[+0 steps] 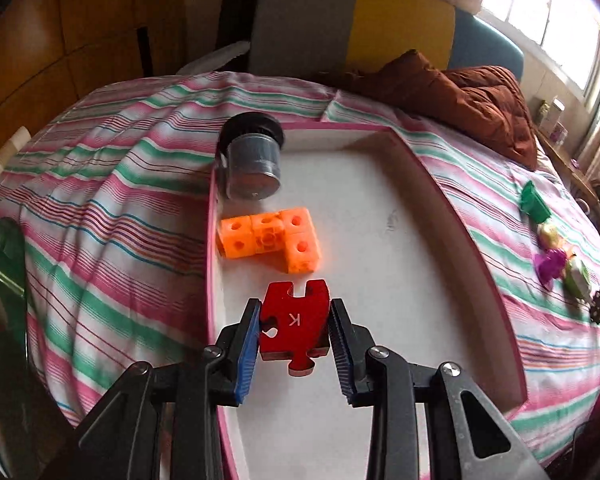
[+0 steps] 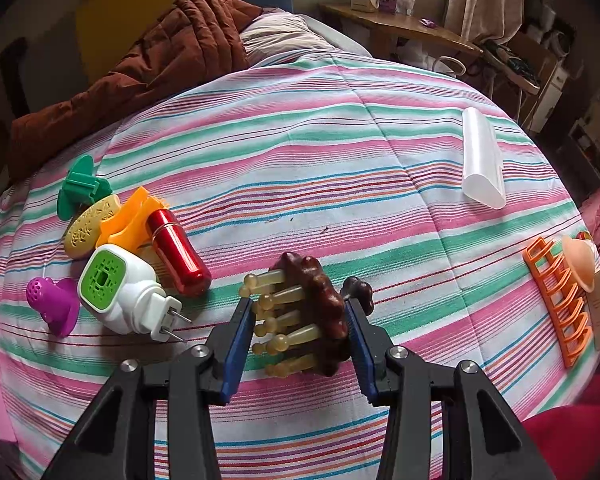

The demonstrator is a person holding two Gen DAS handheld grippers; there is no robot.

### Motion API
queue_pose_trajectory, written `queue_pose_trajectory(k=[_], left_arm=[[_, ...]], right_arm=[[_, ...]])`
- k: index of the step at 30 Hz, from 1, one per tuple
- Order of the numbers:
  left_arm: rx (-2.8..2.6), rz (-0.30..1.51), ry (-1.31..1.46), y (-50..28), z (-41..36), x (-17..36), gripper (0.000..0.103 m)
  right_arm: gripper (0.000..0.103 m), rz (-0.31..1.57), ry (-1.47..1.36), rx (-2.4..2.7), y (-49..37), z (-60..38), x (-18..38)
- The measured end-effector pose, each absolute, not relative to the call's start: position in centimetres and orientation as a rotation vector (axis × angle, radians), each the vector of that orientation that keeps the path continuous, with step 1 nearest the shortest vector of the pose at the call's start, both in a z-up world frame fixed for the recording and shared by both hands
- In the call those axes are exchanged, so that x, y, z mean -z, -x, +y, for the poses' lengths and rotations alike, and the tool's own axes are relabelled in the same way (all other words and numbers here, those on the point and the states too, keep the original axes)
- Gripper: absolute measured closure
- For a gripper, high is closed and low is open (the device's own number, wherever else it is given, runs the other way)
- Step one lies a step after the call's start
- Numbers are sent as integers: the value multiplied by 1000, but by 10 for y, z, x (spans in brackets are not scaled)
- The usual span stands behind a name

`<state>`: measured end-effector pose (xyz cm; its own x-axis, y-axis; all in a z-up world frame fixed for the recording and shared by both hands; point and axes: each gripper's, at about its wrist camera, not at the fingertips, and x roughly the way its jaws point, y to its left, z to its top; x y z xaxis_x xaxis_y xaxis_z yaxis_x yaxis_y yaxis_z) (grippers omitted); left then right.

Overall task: Organize rigid objects
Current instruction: 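Lower the red puzzle piece onto the tray beside the cubes and open the left gripper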

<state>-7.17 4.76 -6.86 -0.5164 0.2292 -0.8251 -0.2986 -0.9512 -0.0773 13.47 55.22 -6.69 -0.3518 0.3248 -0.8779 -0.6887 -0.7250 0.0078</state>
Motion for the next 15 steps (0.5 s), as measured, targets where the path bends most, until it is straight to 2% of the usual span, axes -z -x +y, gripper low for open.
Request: queue_pose_trajectory(k=[7, 15], left_arm=[[-2553, 187, 1297, 81, 50, 73, 70], [-2594, 171, 1274, 63, 42, 59, 69]], right_arm=[[57, 493, 1248, -2103, -133, 553, 67], [57, 480, 1250, -2101, -132, 550, 67]])
